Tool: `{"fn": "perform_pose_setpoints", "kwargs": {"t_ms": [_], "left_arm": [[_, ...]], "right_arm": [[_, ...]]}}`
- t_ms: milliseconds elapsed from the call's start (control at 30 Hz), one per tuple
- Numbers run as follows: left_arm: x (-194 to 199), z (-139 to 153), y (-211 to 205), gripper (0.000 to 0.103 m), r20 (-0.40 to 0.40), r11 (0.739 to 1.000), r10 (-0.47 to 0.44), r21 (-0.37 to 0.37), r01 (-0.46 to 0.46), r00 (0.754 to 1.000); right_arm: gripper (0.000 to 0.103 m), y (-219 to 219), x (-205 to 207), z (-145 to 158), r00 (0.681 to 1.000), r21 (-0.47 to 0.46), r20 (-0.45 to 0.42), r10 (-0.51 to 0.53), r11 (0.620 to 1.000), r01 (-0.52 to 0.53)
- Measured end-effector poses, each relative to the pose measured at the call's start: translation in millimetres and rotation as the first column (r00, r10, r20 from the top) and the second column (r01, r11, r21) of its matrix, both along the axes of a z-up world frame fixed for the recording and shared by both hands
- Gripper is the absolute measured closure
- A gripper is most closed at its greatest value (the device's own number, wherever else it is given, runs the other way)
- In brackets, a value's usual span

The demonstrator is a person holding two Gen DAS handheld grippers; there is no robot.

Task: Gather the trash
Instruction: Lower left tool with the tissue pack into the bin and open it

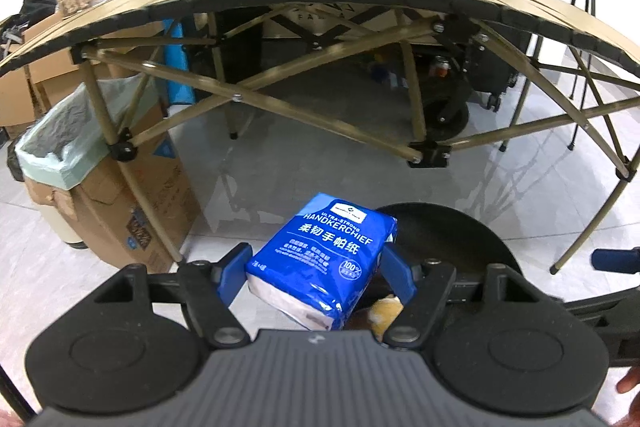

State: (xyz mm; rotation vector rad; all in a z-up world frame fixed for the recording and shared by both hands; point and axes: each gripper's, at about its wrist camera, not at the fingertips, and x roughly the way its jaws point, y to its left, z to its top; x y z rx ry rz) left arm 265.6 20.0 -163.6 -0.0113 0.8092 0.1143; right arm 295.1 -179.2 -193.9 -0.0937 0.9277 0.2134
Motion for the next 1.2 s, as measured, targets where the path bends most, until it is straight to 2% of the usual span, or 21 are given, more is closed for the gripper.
{"fn": "perform_pose_setpoints", "kwargs": {"t_ms": [200, 333, 500, 700, 833, 900, 1000, 1033, 1200], "left_arm": [[8, -4, -25, 0.032, -0.006, 0.999, -0.042, 0.001, 0.042, 0.999], [13, -12, -43, 0.032, -0.026, 0.997, -0.074, 0.008, 0.075, 0.997], [20, -25, -60, 0.032, -0.061, 0.995, -0.097, 0.008, 0.097, 0.993], [25, -33, -72, 0.032, -0.083, 0.994, -0.111, 0.010, 0.113, 0.990], [26, -35, -73, 0.031, -0.084, 0.994, -0.101, 0.038, 0.104, 0.991], [27, -35, -73, 0.028, -0.090, 0.994, -0.095, 0.041, 0.099, 0.991], [27, -36, -72, 0.009, -0.101, 0.995, -0.093, 0.023, 0.096, 0.991], [27, -36, -72, 0.000, -0.099, 0.995, -0.090, 0.022, 0.093, 0.991], [23, -34, -69, 0.000, -0.092, 0.996, -0.089, 0.020, 0.091, 0.992]], "right_arm": [[0.000, -43, -1, 10, 0.988, 0.003, 0.000, -0.156, 0.988, 0.156], [0.000, -67, -5, 18, 0.976, 0.021, 0.005, -0.216, 0.976, 0.216], [0.000, -86, -13, 27, 0.969, 0.057, 0.021, -0.246, 0.968, 0.245], [0.000, -89, -10, 26, 0.969, 0.077, 0.009, -0.245, 0.967, 0.244], [0.000, -91, -9, 24, 0.969, 0.076, 0.006, -0.246, 0.966, 0.245], [0.000, -92, -8, 23, 0.966, 0.074, -0.002, -0.257, 0.964, 0.257], [0.000, -92, -9, 23, 0.966, 0.078, -0.003, -0.258, 0.963, 0.258], [0.000, -91, -9, 23, 0.967, 0.079, -0.001, -0.254, 0.964, 0.254], [0.000, -86, -8, 23, 0.971, 0.080, -0.002, -0.241, 0.967, 0.240]]}}
